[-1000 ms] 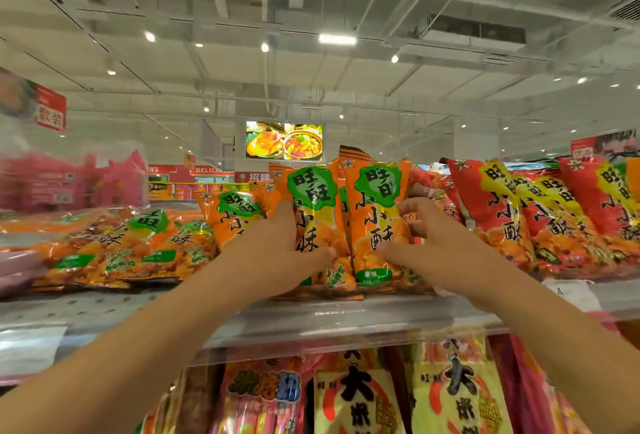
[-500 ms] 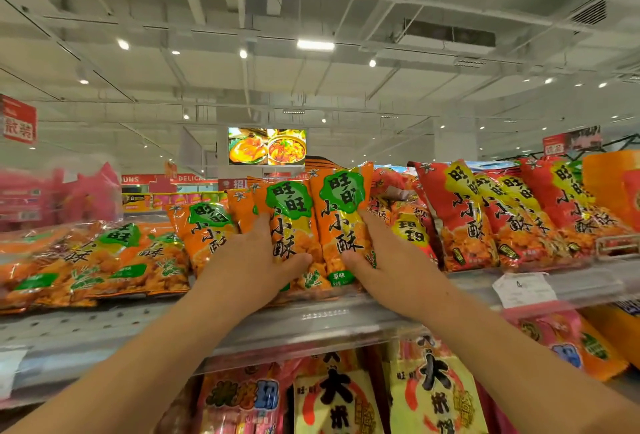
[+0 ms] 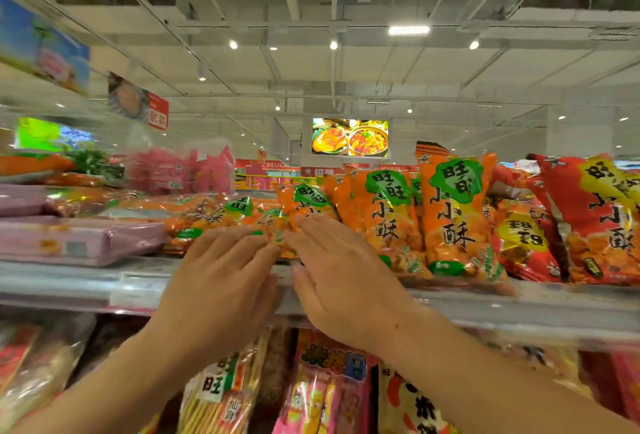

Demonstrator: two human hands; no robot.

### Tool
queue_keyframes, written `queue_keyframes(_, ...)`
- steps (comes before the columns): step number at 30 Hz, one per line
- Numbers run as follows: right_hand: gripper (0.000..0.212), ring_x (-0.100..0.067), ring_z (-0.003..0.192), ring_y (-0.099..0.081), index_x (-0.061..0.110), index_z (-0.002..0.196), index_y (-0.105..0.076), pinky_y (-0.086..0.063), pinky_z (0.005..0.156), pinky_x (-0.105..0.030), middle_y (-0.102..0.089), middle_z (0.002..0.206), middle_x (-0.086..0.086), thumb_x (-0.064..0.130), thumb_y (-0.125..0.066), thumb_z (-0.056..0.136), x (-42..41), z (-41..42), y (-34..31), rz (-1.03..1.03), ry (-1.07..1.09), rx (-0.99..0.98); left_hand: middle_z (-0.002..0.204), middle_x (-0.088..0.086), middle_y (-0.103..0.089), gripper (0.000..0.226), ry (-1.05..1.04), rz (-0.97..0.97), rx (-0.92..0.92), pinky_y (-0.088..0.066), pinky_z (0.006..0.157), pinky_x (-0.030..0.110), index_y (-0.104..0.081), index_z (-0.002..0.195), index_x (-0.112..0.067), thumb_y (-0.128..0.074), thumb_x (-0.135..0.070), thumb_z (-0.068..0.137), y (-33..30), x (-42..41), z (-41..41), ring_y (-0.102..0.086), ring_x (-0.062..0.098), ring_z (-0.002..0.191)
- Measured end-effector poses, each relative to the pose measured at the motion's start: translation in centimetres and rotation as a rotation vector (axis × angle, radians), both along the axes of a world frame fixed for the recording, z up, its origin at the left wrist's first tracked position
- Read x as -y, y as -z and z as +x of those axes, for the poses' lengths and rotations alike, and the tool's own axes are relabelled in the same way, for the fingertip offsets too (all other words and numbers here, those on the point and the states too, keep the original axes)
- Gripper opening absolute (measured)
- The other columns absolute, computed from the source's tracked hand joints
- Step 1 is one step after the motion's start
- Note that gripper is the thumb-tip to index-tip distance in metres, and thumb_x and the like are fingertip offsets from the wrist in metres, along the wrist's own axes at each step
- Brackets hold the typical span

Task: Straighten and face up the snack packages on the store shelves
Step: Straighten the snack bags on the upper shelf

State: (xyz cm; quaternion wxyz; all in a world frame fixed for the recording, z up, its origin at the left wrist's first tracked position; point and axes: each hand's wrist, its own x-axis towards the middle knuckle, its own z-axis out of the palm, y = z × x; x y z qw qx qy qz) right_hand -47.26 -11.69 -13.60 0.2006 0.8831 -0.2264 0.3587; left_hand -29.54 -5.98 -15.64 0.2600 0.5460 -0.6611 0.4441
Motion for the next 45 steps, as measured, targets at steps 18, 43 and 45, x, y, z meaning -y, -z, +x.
queue_keyframes(18,0.05,-0.029,0.116,-0.047,0.026,0.128,-0.053,-0.039,0.096,-0.043,-0.054,0.128,0.001,0.056,-0.039,0.09,-5.7,26.0,-1.5,-0.049,0.055,-0.143,0.109,0.004,-0.066,0.039,-0.44,0.096,-0.173,-0.05,0.08,0.043,-0.063,0.108,-0.014,-0.045,-0.035,0.081,-0.5,-13.9,26.2,-0.06,0.031,0.102)
queue_keyframes(43,0.09,-0.027,0.113,-0.054,0.017,0.143,-0.04,-0.044,0.079,-0.033,-0.051,0.139,-0.008,0.077,-0.053,0.077,-2.1,53.2,-12.8,0.648,0.122,0.036,0.125,0.009,-0.061,0.053,-0.428,0.232,-0.555,-0.045,0.073,0.032,-0.05,0.133,-0.019,-0.052,-0.048,0.089,-15.6,-5.9,51.2,-0.057,0.025,0.099)
queue_keyframes(45,0.103,-0.027,0.107,-0.057,0.015,0.145,-0.036,-0.047,0.07,-0.032,-0.05,0.139,-0.008,0.081,-0.058,0.069,-2.0,53.5,-13.1,0.812,0.076,0.096,0.128,0.01,-0.059,0.062,-0.438,0.265,-0.6,-0.043,0.067,0.031,-0.044,0.137,-0.018,-0.054,-0.055,0.088,-15.5,-5.5,51.4,-0.055,0.023,0.093)
